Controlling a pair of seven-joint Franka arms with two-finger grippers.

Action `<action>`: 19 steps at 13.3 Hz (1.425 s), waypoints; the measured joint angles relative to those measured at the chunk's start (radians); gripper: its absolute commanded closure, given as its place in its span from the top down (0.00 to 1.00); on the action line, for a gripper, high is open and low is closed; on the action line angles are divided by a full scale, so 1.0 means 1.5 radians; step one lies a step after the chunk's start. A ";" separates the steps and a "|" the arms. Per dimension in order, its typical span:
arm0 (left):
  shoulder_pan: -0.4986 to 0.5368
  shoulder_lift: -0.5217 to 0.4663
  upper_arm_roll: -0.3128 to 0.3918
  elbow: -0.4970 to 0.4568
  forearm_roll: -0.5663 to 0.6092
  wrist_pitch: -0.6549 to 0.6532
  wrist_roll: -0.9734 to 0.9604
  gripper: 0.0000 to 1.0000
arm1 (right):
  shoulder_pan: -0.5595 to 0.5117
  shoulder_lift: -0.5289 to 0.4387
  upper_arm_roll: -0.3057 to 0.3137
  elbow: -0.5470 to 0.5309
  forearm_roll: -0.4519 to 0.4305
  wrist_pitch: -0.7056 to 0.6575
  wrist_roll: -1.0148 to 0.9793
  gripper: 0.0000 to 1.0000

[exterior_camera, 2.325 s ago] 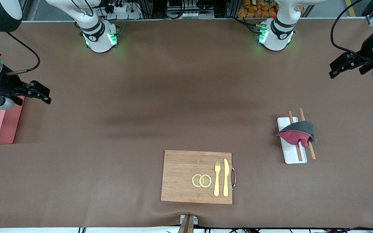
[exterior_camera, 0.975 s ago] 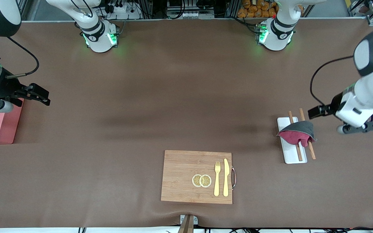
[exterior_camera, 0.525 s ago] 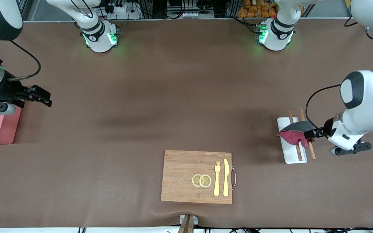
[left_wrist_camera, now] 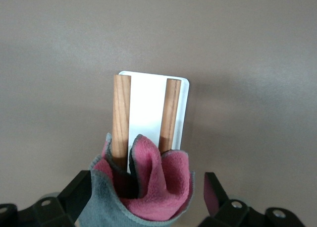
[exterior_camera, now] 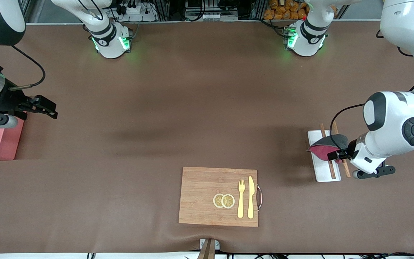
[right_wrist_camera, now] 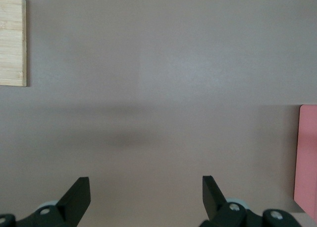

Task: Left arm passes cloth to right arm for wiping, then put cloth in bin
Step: 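Lower the left gripper and grasp the grey-pink cloth, then lift the cloth with the left gripper while the right gripper approaches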

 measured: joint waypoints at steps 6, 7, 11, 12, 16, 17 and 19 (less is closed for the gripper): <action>0.003 0.001 0.001 -0.005 0.000 -0.005 0.000 0.66 | 0.000 0.000 0.000 0.000 0.000 0.000 0.000 1.00; 0.003 0.001 0.001 -0.006 0.000 -0.007 0.000 0.55 | 0.000 0.000 0.000 0.000 0.000 0.000 0.000 1.00; 0.002 0.001 0.000 -0.007 0.000 -0.018 0.000 0.00 | 0.000 0.000 0.000 0.000 0.000 0.000 0.000 1.00; 0.002 0.001 0.000 -0.007 0.000 -0.021 0.000 0.00 | 0.000 0.000 0.000 0.000 0.000 0.000 0.000 1.00; 0.002 -0.003 -0.001 -0.001 0.000 -0.033 0.000 0.00 | 0.000 0.000 0.000 0.000 0.000 0.000 0.000 1.00; 0.002 -0.008 -0.002 0.002 0.000 -0.041 0.000 0.00 | 0.000 0.000 0.000 0.000 0.000 0.000 0.000 1.00; -0.001 -0.025 -0.011 0.007 0.000 -0.058 0.000 0.00 | 0.000 0.000 0.000 0.000 0.001 -0.003 0.003 1.00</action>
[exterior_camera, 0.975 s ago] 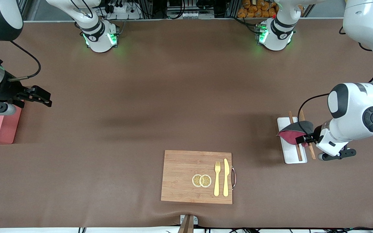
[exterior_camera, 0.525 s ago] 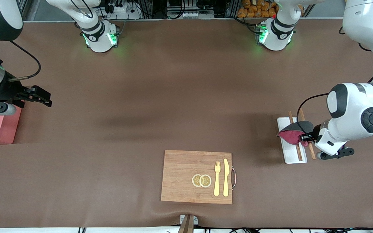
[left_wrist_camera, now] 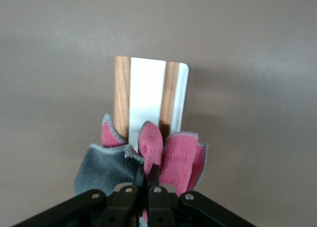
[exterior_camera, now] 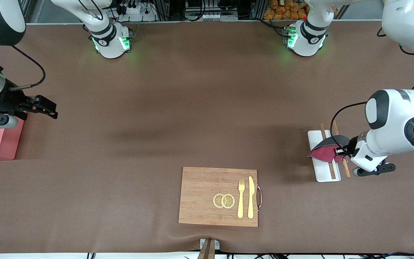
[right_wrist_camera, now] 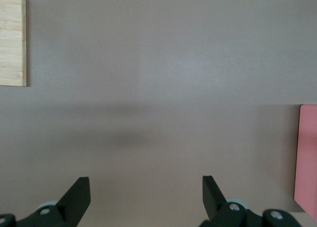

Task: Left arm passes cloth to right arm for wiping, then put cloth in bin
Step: 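Lift the cloth with the left gripper while the right gripper approaches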

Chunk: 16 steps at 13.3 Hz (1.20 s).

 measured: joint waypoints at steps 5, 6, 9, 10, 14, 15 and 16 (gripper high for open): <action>-0.005 -0.056 -0.082 0.005 0.000 -0.023 -0.038 0.00 | 0.000 0.000 0.002 0.002 0.044 -0.061 0.105 1.00; -0.006 -0.059 -0.104 0.009 0.000 -0.023 -0.060 0.00 | 0.000 0.000 0.002 0.004 0.073 -0.080 0.146 1.00; -0.009 -0.059 -0.168 0.020 -0.002 -0.023 -0.107 0.00 | 0.009 0.000 0.008 0.010 0.154 -0.130 0.307 1.00; -0.011 -0.059 -0.188 0.026 -0.002 -0.023 -0.132 0.00 | 0.024 0.000 0.010 0.011 0.163 -0.135 0.369 1.00; -0.054 -0.045 -0.236 0.054 -0.027 -0.014 -0.271 0.00 | 0.149 0.004 0.015 0.010 0.171 -0.135 0.621 1.00; -0.073 -0.038 -0.237 0.061 -0.052 0.001 -0.299 0.00 | 0.174 0.009 0.017 0.010 0.180 -0.131 0.651 1.00; -0.091 -0.030 -0.237 0.066 -0.077 0.021 -0.327 0.00 | 0.186 0.014 0.017 0.010 0.207 -0.126 0.670 1.00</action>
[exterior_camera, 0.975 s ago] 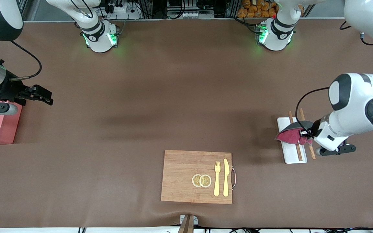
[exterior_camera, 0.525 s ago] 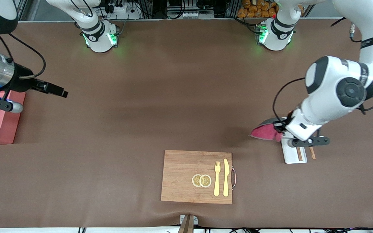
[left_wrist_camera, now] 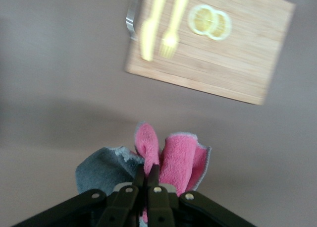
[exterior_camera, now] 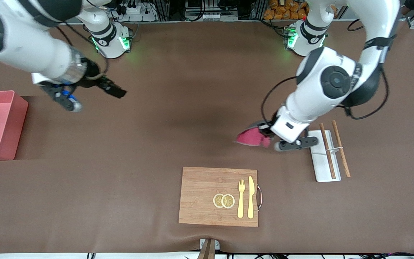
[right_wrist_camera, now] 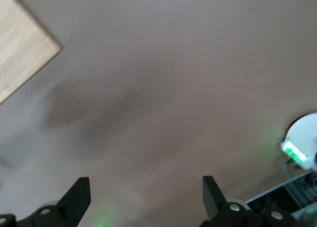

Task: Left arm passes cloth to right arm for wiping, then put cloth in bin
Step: 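Lift the cloth with the left gripper while the right gripper approaches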

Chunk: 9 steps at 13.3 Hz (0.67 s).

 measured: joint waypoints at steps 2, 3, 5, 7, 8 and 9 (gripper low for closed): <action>-0.034 0.016 0.000 0.007 -0.024 0.048 -0.065 0.00 | -0.001 0.015 -0.006 0.002 0.093 -0.002 0.048 1.00; -0.049 0.023 -0.001 0.013 -0.032 0.067 -0.096 0.00 | -0.003 0.026 -0.011 0.002 0.129 -0.008 0.075 1.00; -0.088 0.040 -0.001 0.039 -0.055 0.094 -0.178 0.00 | -0.003 0.056 -0.012 0.004 0.169 -0.007 0.110 1.00; -0.130 0.052 -0.002 0.063 -0.060 0.123 -0.264 0.00 | -0.004 0.088 -0.013 0.006 0.243 0.001 0.135 1.00; -0.151 0.056 -0.002 0.070 -0.060 0.139 -0.303 0.00 | -0.005 0.103 -0.014 0.006 0.283 0.008 0.151 1.00; -0.168 0.060 -0.002 0.072 -0.061 0.156 -0.339 0.00 | -0.005 0.116 -0.015 0.007 0.304 0.025 0.170 1.00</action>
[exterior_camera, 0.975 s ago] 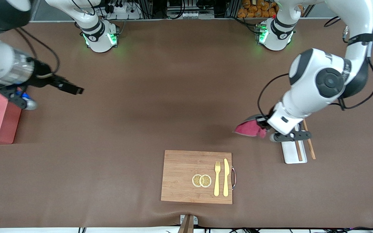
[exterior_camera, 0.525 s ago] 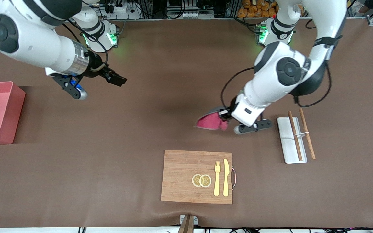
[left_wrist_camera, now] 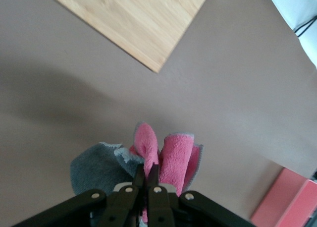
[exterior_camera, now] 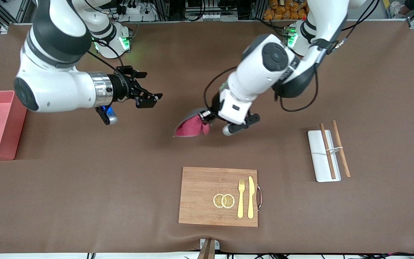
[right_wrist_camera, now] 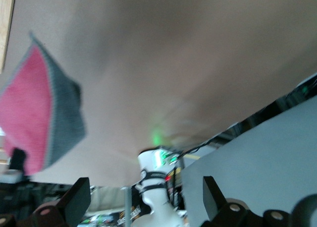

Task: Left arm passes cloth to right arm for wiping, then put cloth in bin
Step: 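Lift the cloth with the left gripper while the right gripper approaches, then grasp the cloth with the right gripper from the left gripper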

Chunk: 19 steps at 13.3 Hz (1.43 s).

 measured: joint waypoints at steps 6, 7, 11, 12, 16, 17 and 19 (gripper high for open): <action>-0.056 0.022 0.000 0.001 -0.001 0.101 -0.146 0.00 | -0.020 0.068 -0.005 0.000 0.007 0.103 0.028 1.00; -0.062 0.025 0.000 0.001 -0.001 0.115 -0.161 0.00 | -0.023 0.075 -0.005 0.000 0.007 0.117 0.028 1.00; -0.077 0.032 0.000 0.002 -0.001 0.149 -0.200 0.00 | -0.008 0.100 0.001 0.000 0.007 0.147 0.028 0.72; -0.079 0.033 0.000 0.002 -0.001 0.152 -0.204 0.00 | -0.002 0.104 0.002 0.000 0.007 0.149 0.028 0.50; -0.080 0.035 0.000 0.003 -0.001 0.156 -0.207 0.00 | 0.007 0.108 0.003 0.000 0.007 0.148 0.028 0.00; -0.080 0.035 0.000 0.003 -0.001 0.156 -0.208 0.00 | 0.007 0.108 0.003 0.000 0.007 0.148 0.028 0.00; -0.080 0.035 0.000 0.003 -0.001 0.157 -0.221 0.11 | 0.007 0.108 0.003 0.000 0.007 0.147 0.028 0.00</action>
